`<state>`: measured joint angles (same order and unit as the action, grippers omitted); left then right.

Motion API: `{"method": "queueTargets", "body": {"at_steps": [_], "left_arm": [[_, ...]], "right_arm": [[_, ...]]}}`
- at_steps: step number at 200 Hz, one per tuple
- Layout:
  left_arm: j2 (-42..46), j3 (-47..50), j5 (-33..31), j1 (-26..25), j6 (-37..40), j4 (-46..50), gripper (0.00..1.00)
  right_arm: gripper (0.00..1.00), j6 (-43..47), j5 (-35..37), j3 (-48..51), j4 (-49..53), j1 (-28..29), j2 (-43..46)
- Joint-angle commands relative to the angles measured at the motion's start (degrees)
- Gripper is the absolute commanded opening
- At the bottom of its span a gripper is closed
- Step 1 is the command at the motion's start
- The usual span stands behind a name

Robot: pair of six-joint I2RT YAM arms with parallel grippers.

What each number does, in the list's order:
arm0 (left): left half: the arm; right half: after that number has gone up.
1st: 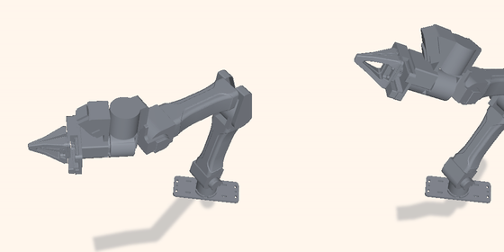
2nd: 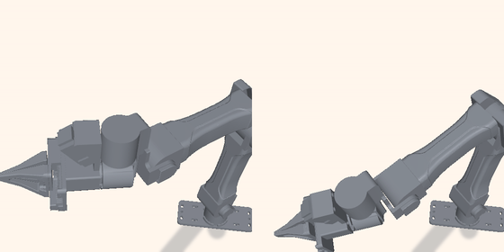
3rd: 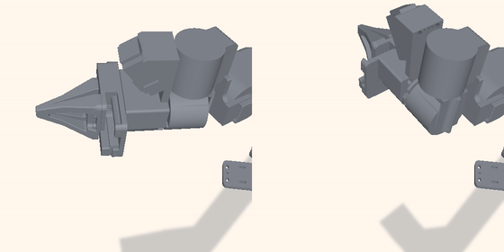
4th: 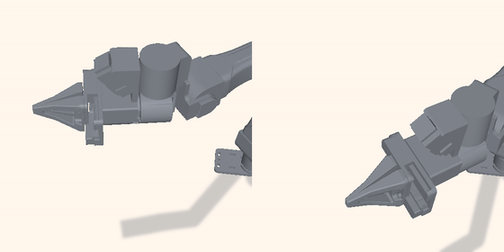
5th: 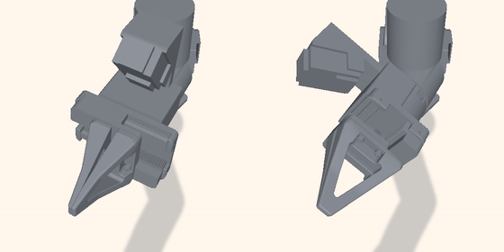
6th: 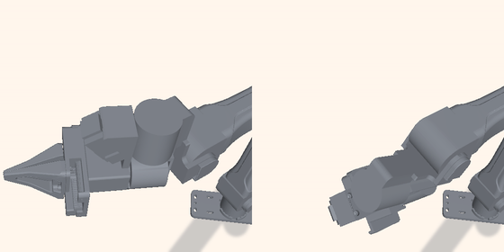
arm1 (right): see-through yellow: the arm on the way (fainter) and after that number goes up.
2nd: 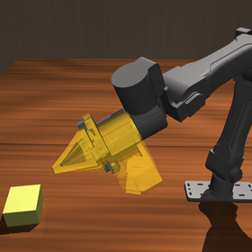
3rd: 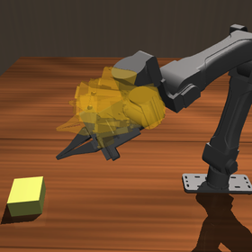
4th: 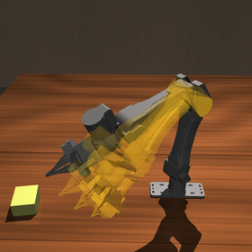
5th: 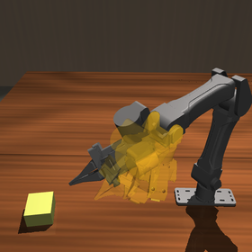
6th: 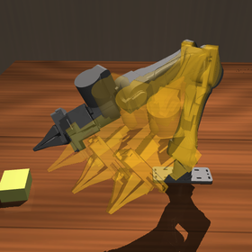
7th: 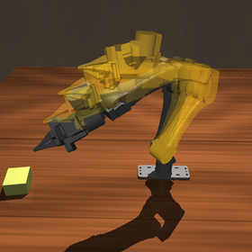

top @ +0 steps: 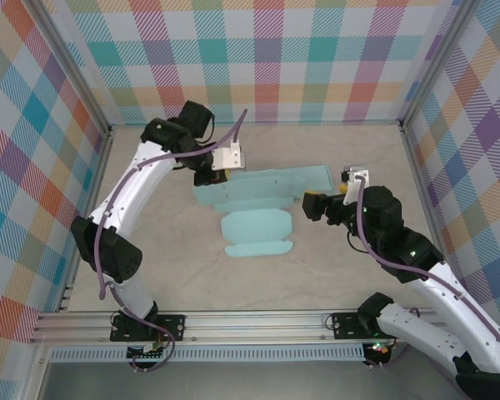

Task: Fold the paper box

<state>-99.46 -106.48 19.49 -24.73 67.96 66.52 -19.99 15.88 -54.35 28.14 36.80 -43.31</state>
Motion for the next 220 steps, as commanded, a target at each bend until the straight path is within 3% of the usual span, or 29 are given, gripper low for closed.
{"method": "queueTargets", "body": {"at_steps": [1,21,73,108,123,137,182,220], "left_arm": [[5.13,10.09,-0.79,-1.35,-1.17,-16.49,0.00],[7.91,18.98,-6.43,-3.47,-2.35,-27.80,0.00],[10.23,34.34,-17.15,-8.58,-5.03,-44.64,0.00],[10.49,41.69,-26.58,-13.06,-4.85,-56.80,0.00],[10.59,44.73,-30.31,-15.08,-4.60,-60.99,0.00],[10.73,47.64,-33.63,-16.83,-4.84,-65.74,0.00],[12.17,59.05,-43.26,-21.99,-3.28,-87.29,0.00],[10.96,65.09,-50.19,-26.12,-0.84,-98.74,0.00]], "right_arm": [[1.00,-4.61,1.44,-1.90,4.41,-1.38,-0.99],[1.00,-6.15,-1.15,-1.64,4.99,-3.30,-2.57],[0.96,-7.78,-7.81,0.02,2.52,-9.16,-5.62],[0.93,-8.81,-16.43,1.43,2.01,-15.08,-8.80],[0.88,-9.62,-21.28,2.83,0.05,-17.71,-9.38],[0.78,-10.53,-24.74,4.00,-2.25,-19.48,-9.83],[0.76,-11.14,-29.14,4.03,-4.01,-19.80,-15.71],[0.76,-10.86,-31.47,1.95,-3.70,-19.66,-21.92]]}}
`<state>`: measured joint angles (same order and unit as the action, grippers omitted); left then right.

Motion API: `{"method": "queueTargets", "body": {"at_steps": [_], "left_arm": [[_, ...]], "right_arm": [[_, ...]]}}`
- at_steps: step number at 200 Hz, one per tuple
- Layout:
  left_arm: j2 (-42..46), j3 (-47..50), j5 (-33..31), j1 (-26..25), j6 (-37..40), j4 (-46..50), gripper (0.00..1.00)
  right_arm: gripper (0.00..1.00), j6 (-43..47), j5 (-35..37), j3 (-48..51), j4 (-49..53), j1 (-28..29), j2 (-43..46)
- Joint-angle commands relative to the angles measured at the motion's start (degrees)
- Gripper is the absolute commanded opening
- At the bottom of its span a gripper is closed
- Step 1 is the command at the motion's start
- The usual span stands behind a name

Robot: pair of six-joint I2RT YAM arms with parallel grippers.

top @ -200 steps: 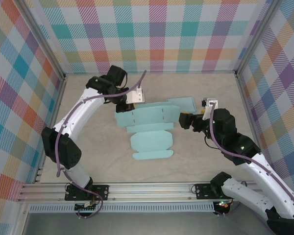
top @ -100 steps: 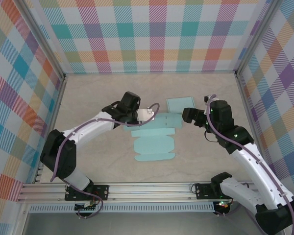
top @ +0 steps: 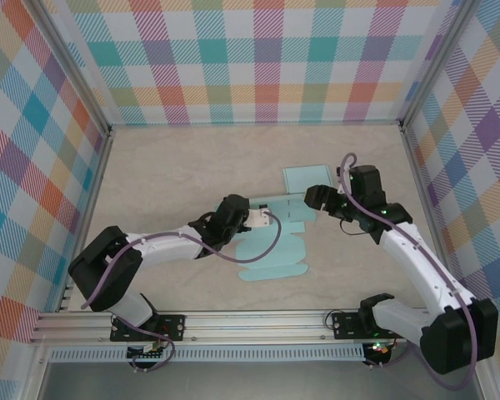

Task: Fold the paper box

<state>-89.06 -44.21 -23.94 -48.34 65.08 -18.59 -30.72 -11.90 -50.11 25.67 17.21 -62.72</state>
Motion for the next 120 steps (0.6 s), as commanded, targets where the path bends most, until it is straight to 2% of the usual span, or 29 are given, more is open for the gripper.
{"method": "queueTargets", "body": {"at_steps": [1,25,53,81,94,120], "left_arm": [[0.42,2.90,-6.92,-2.62,2.14,-14.04,0.00],[-1.64,5.50,-11.09,-4.92,4.75,-22.15,0.00],[-4.54,7.87,-14.26,-6.68,6.81,-31.95,0.00],[-8.31,7.56,-15.97,-7.34,9.29,-33.71,0.00],[-10.52,7.64,-16.66,-7.80,11.82,-37.83,0.00],[-13.14,7.03,-17.12,-8.42,14.20,-41.10,0.00]], "right_arm": [[0.76,-0.13,-3.76,-2.33,-1.23,-0.07,-2.64],[0.71,-0.13,-5.41,-3.62,-1.94,0.14,-5.27],[0.67,1.02,-2.42,-5.74,-0.95,1.70,-7.42],[0.67,2.28,1.78,-8.09,0.86,3.39,-8.12],[0.67,2.66,3.51,-8.88,1.45,3.74,-8.32],[0.67,3.26,4.13,-9.98,1.73,3.86,-10.74]]}}
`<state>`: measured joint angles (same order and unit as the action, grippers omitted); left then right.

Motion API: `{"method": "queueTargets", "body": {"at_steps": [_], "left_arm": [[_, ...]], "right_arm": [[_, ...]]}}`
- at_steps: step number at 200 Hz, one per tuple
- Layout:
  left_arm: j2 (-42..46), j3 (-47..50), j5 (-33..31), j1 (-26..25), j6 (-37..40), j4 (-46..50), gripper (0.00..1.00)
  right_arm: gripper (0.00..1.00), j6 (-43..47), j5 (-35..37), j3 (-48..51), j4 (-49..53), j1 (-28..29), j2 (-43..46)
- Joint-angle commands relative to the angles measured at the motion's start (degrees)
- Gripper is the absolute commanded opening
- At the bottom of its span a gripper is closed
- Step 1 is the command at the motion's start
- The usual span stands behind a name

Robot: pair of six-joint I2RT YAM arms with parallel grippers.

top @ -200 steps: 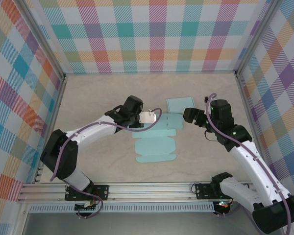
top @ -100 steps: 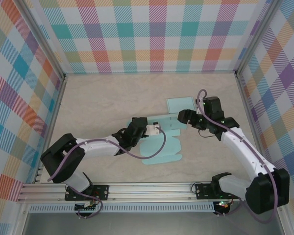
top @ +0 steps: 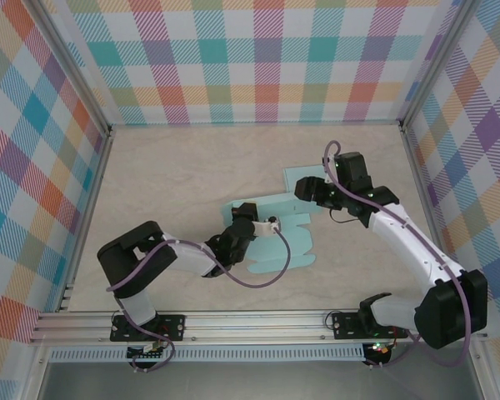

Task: Fold the paper box

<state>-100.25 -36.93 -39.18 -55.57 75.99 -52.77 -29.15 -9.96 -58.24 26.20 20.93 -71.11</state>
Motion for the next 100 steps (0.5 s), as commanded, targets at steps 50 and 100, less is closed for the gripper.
{"method": "queueTargets", "body": {"at_steps": [50,100], "left_arm": [[-3.09,-0.67,-0.69,-2.17,4.07,-7.94,0.00],[-3.81,-0.77,-1.06,-2.42,4.08,-9.48,0.00]], "right_arm": [[0.67,2.52,1.30,-4.28,-0.32,0.14,-10.34],[0.65,0.94,-3.98,-4.06,-2.64,0.17,-15.77]]}}
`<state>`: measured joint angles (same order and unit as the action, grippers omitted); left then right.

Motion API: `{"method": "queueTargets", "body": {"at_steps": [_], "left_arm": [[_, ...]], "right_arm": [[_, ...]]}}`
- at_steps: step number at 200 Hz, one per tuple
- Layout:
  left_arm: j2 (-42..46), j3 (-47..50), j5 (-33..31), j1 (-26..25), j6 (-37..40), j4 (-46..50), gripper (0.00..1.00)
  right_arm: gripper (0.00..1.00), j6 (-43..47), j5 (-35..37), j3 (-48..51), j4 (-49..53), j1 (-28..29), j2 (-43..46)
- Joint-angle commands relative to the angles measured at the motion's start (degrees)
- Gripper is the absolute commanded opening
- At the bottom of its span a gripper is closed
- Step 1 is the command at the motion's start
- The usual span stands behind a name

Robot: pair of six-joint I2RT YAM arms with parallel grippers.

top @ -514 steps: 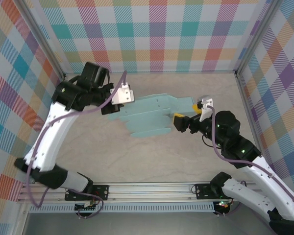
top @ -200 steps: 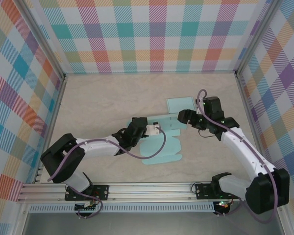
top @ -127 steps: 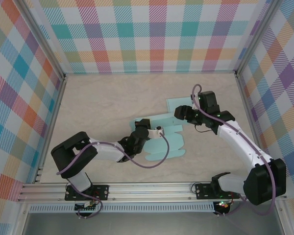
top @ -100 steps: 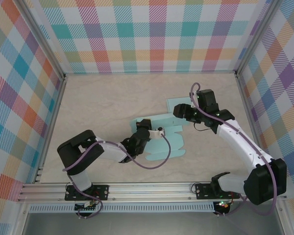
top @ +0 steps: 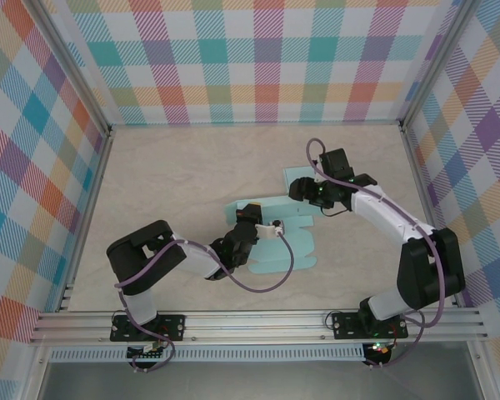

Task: Fold the paper box

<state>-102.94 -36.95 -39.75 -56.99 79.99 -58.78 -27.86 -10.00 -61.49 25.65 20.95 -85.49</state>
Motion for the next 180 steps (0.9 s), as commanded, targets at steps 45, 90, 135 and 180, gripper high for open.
{"method": "queueTargets", "body": {"at_steps": [45,90,135,180], "left_arm": [[-2.44,-0.92,0.09,-1.24,0.73,-4.97,0.00],[-4.79,-1.33,-0.97,-1.43,2.62,-8.62,0.00],[-6.58,-1.23,-1.43,-1.45,4.51,-11.12,0.00],[-7.77,-0.80,-1.76,-1.45,6.99,-14.17,0.00]], "right_arm": [[0.51,-3.67,-9.31,1.85,-8.26,0.14,-3.01],[0.31,-4.21,-8.81,2.76,-9.62,0.13,-2.95],[0.37,-3.75,-5.75,5.53,-7.97,0.10,0.30],[0.37,-3.93,0.82,12.32,-6.23,-0.20,11.78]]}}
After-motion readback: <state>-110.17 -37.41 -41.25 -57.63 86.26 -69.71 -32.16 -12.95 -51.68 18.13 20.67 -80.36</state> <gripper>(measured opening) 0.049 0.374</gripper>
